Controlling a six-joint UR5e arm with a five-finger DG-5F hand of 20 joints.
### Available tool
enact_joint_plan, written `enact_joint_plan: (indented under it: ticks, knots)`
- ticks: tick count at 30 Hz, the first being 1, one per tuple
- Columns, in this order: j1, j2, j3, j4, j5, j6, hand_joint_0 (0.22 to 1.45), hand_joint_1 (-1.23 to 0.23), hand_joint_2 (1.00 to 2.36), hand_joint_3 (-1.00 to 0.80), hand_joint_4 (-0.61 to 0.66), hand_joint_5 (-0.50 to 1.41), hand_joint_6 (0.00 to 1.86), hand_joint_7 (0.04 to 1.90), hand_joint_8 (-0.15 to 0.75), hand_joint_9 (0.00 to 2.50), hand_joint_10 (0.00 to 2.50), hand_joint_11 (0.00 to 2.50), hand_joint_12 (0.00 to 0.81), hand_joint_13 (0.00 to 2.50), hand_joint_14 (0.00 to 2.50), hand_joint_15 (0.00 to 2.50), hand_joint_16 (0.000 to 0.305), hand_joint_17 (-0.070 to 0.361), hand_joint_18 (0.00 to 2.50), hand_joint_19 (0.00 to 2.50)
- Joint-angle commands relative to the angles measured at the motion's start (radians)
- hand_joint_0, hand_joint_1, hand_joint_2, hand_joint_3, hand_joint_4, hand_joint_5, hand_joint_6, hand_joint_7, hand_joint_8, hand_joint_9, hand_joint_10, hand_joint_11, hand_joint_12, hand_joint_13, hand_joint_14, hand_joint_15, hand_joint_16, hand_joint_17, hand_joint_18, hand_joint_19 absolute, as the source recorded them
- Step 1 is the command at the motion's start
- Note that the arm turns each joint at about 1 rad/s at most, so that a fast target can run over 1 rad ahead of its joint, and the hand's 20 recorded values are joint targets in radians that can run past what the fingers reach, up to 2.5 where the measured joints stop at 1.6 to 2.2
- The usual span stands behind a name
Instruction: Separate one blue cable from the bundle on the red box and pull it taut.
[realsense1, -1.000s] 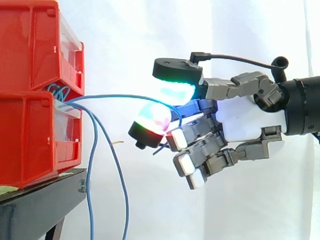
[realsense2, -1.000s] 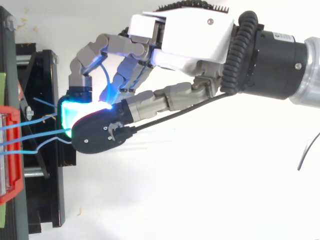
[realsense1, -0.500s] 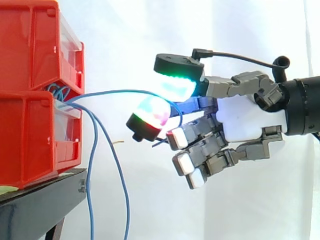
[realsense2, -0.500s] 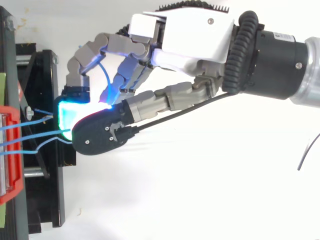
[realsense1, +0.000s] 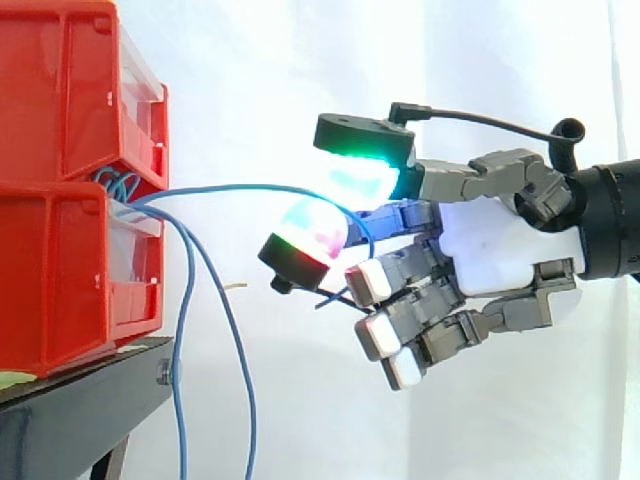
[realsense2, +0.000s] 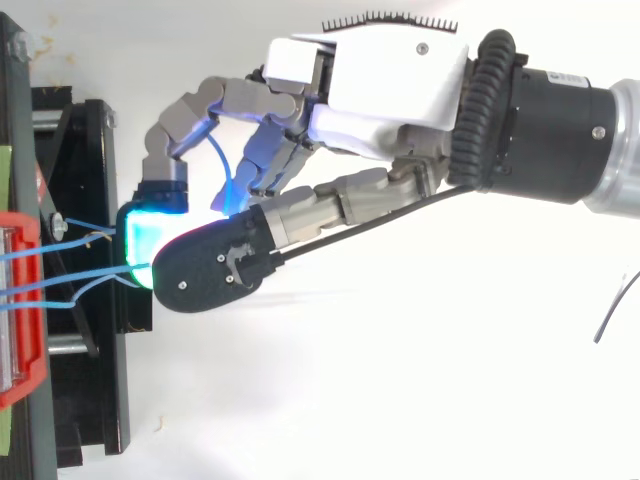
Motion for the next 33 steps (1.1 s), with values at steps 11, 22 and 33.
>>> enact_joint_plan:
  ticks: [11,22,33]
  knots:
    - [0.008,0.000,-0.004,-0.051,-0.017,0.031,0.62,-0.72,1.01,-0.38,-0.02,-0.10,0.94,0.91,0.192,1.17,0.02,0.62,0.323,1.04,0.03,0.62,0.051,0.114,0.72,0.85]
    - [0.010,0.000,-0.004,-0.054,-0.025,0.042,0.58,-0.64,1.01,-0.41,0.01,-0.09,0.93,0.94,0.200,1.19,0.02,0.63,0.330,1.05,0.02,0.63,0.052,0.118,0.73,0.85]
    - [0.010,0.000,-0.004,-0.068,-0.037,0.055,0.57,-0.58,1.00,-0.47,0.02,-0.08,0.90,1.01,0.204,1.22,0.03,0.62,0.333,1.07,0.02,0.63,0.053,0.118,0.74,0.84]
